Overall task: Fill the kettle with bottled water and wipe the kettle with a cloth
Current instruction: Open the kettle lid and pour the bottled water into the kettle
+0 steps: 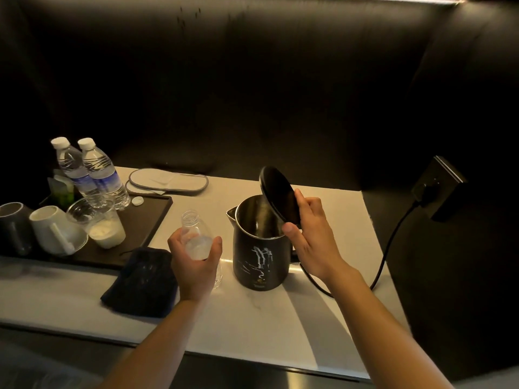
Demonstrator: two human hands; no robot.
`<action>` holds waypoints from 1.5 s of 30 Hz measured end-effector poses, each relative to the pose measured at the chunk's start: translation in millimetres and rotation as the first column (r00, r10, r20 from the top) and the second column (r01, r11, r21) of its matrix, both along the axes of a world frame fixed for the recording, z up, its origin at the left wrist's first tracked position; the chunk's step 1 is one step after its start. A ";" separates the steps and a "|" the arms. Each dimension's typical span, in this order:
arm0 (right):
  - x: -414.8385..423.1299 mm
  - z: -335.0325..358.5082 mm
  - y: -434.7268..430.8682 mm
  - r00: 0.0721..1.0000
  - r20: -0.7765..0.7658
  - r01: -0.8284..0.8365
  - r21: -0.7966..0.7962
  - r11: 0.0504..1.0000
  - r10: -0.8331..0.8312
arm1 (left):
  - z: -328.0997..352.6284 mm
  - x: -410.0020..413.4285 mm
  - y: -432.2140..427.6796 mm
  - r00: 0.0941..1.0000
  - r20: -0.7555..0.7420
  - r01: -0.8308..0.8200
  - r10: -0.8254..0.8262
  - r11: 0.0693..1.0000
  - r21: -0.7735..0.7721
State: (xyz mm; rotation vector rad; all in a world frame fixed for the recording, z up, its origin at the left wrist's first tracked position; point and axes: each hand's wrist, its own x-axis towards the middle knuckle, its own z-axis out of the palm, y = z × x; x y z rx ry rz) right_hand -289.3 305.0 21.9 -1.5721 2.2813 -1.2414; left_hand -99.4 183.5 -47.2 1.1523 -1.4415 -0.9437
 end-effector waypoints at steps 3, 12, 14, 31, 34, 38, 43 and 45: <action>2.6 -7.5 -0.4 0.999 0.042 0.010 -0.101 0.995 -0.006 | -1.9 0.2 -1.3 1.000 -0.010 0.004 -0.004 1.000 -0.011; 8.5 -3.6 2.3 0.981 0.189 0.023 -0.309 0.951 0.038 | 16.5 12.2 -20.9 0.986 0.075 0.153 -0.146 0.984 -0.088; 8.2 -4.5 2.0 0.979 0.202 0.044 -0.286 0.957 0.015 | 33.2 17.8 -30.1 0.965 0.143 0.240 -0.220 0.961 -0.138; 6.4 -10.5 -3.2 0.960 0.258 0.153 -0.156 0.976 -0.109 | 157.8 14.7 -105.5 0.243 0.749 0.829 -0.616 0.532 0.169; 6.7 -9.7 -2.7 0.959 0.261 0.155 -0.151 0.976 -0.112 | 163.7 4.1 -107.1 0.134 0.798 0.820 -0.587 0.518 0.243; 7.1 -10.0 -2.7 0.962 0.248 0.153 -0.143 0.978 -0.115 | 171.1 -5.6 -106.9 0.017 0.856 0.801 -0.516 0.520 0.298; 5.6 -11.9 -2.3 0.966 0.240 0.140 -0.154 0.978 -0.100 | 176.3 -12.3 -109.8 -0.089 0.882 0.808 -0.463 0.484 0.336; 5.3 -12.5 -2.2 0.967 0.235 0.138 -0.156 0.978 -0.099 | 179.1 -14.5 -111.1 -0.111 0.889 0.810 -0.444 0.478 0.341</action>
